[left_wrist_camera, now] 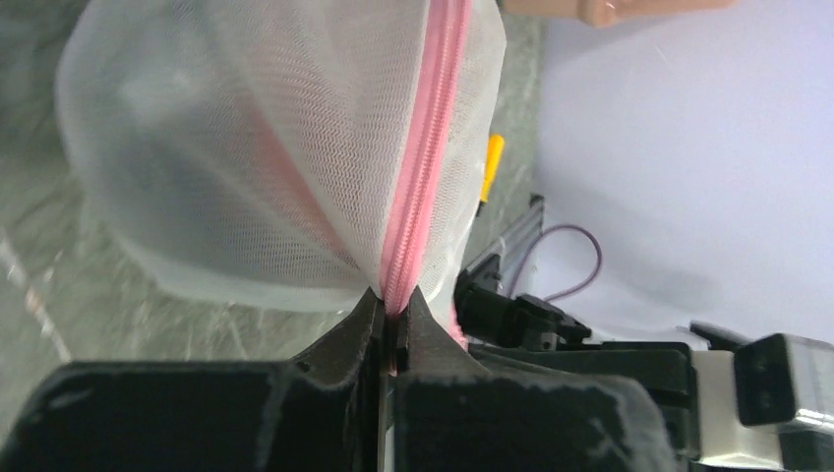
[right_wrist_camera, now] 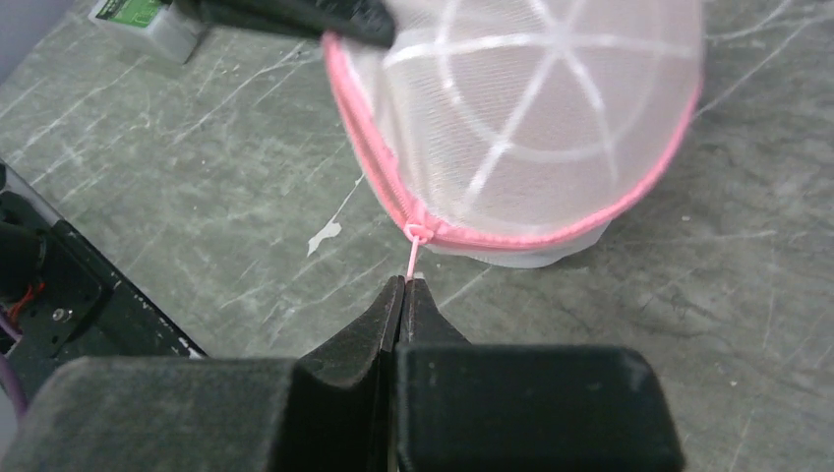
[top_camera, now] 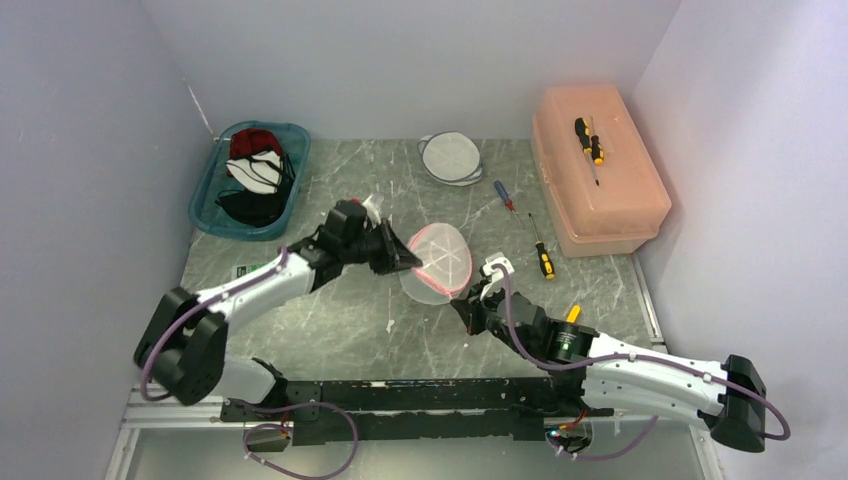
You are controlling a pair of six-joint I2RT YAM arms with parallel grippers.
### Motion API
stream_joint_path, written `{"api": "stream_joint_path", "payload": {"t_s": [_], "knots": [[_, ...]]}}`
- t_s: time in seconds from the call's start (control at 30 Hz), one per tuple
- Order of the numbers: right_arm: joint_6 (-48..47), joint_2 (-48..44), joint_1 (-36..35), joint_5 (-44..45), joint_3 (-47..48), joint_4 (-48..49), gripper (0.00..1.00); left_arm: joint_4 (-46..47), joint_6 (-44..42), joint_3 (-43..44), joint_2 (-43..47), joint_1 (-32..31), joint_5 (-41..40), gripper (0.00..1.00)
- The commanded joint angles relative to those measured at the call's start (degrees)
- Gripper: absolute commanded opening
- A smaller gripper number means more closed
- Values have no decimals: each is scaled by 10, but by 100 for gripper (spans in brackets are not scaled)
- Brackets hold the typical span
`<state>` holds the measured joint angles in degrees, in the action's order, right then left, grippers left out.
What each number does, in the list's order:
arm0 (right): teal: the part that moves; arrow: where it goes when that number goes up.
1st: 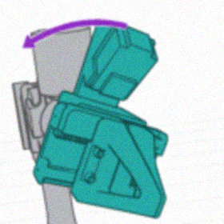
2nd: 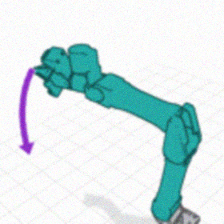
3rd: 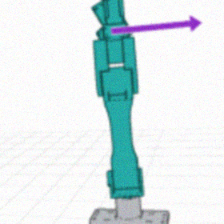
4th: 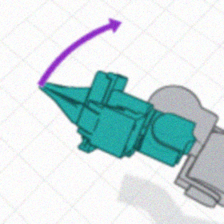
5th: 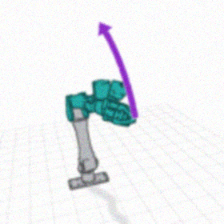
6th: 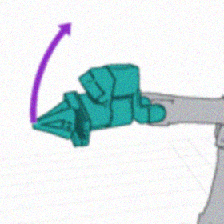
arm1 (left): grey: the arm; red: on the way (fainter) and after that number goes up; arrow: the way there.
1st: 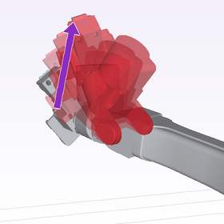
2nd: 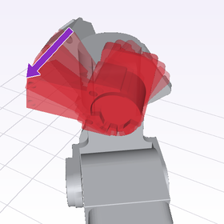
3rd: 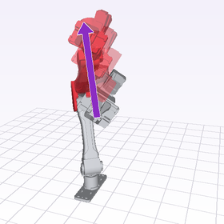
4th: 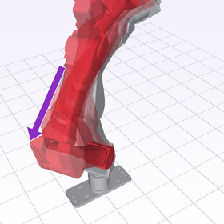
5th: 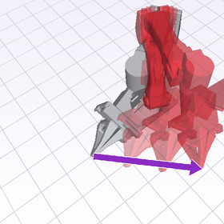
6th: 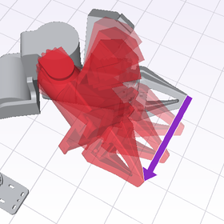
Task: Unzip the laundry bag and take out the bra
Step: Unzip the laundry bag at the center of the board.
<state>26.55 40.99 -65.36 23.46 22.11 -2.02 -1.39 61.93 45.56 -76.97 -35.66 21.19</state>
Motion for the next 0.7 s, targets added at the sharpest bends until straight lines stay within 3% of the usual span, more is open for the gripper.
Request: {"api": "stream_joint_path", "payload": {"t_s": [0.0, 0.13, 0.23, 0.27, 0.33, 0.43, 0.47, 0.67], "knots": [[-56, 22, -4, -28, 34, 29, 0, 27, -164, 122, -74, 31, 190, 3], [-39, 47, -8, -44, 22, 69, 0, -58, -281, 202, -148, 34, 244, 3], [-26, 65, -9, -48, 10, 95, 0, -39, -278, 180, -175, 49, 227, 9], [-24, 71, -10, -49, 8, 100, 0, -13, -260, 161, -179, 60, 228, 18], [-16, 85, -10, -46, 8, 106, 0, 41, -213, 122, -177, 72, 226, 53], [-10, 107, -10, -44, 10, 115, 0, 54, -171, 75, -127, 74, 177, 90], [-9, 114, -10, -43, 12, 118, 0, 44, -161, 64, -102, 74, 153, 94], [-1, 148, -9, -38, 30, 136, 0, -85, -76, 22, 54, 52, 27, 94]]}}
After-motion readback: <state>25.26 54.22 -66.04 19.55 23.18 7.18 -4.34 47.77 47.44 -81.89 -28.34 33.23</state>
